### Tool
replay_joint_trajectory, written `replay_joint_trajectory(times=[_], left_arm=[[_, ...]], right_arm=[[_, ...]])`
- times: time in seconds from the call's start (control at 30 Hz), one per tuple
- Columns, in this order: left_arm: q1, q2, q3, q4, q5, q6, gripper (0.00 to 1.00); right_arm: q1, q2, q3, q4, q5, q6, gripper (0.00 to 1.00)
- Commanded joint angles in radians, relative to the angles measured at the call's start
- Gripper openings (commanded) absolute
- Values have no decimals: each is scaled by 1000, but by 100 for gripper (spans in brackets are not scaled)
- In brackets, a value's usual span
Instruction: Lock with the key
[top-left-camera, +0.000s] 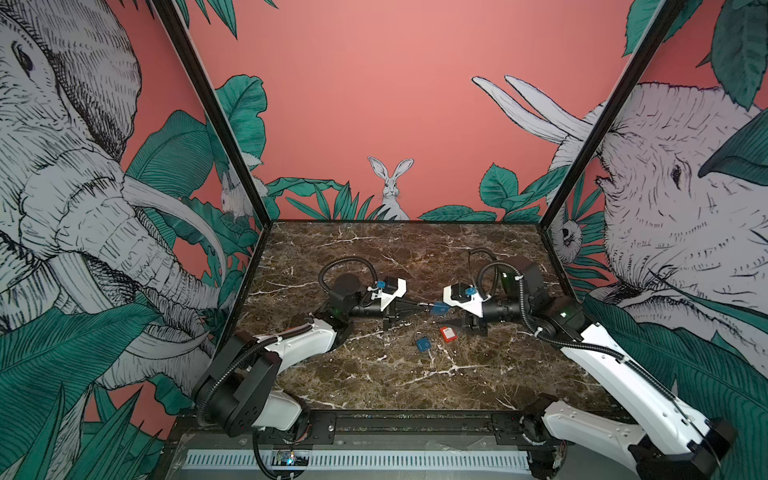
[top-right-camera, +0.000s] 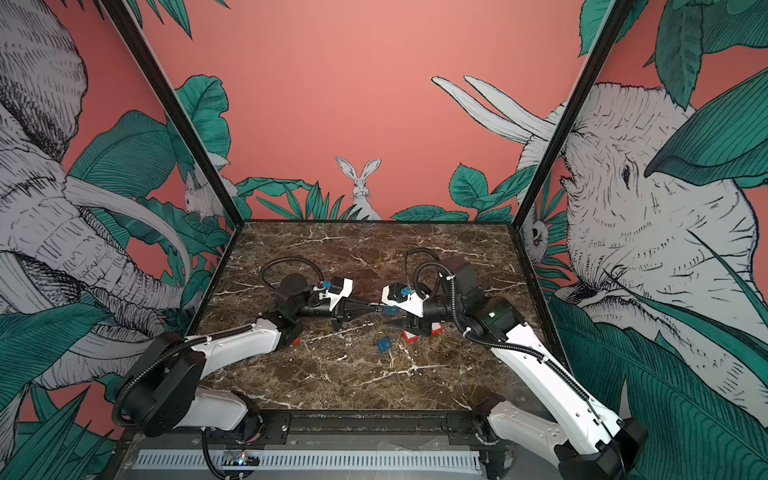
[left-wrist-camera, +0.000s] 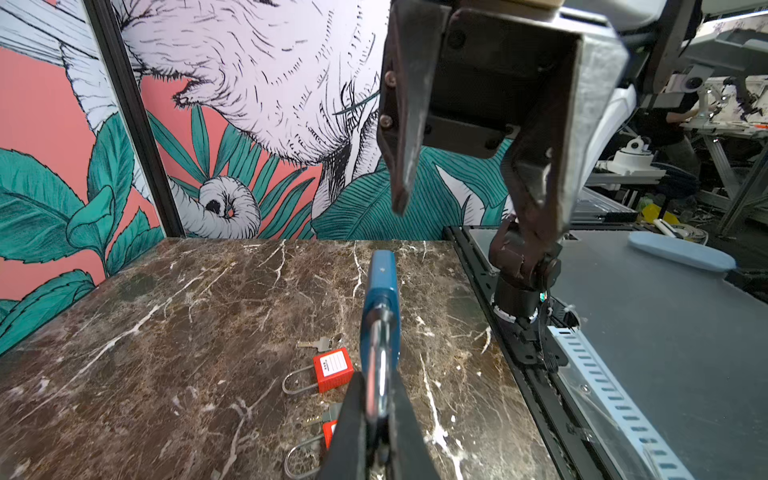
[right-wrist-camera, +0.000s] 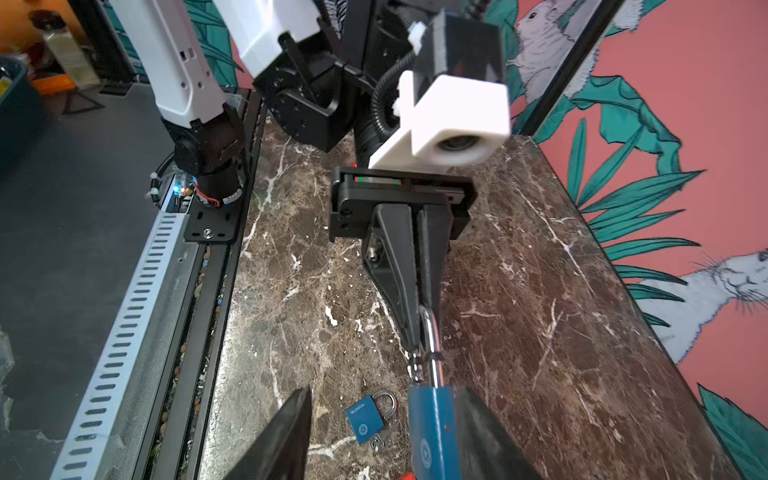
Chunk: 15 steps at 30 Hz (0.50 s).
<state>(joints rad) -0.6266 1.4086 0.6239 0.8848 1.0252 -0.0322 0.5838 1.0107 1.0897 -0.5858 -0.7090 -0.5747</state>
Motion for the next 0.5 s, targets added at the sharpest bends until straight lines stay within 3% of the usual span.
replay_joint_trajectory(times=[0.0, 0.47], left_arm=[[1, -11, 45, 138, 40, -77, 0], [1, -45, 62, 143, 56, -100, 0]], right_arm=[[-33, -33, -29, 39, -46, 55, 55], [-139, -1, -105, 179, -164, 130, 50]])
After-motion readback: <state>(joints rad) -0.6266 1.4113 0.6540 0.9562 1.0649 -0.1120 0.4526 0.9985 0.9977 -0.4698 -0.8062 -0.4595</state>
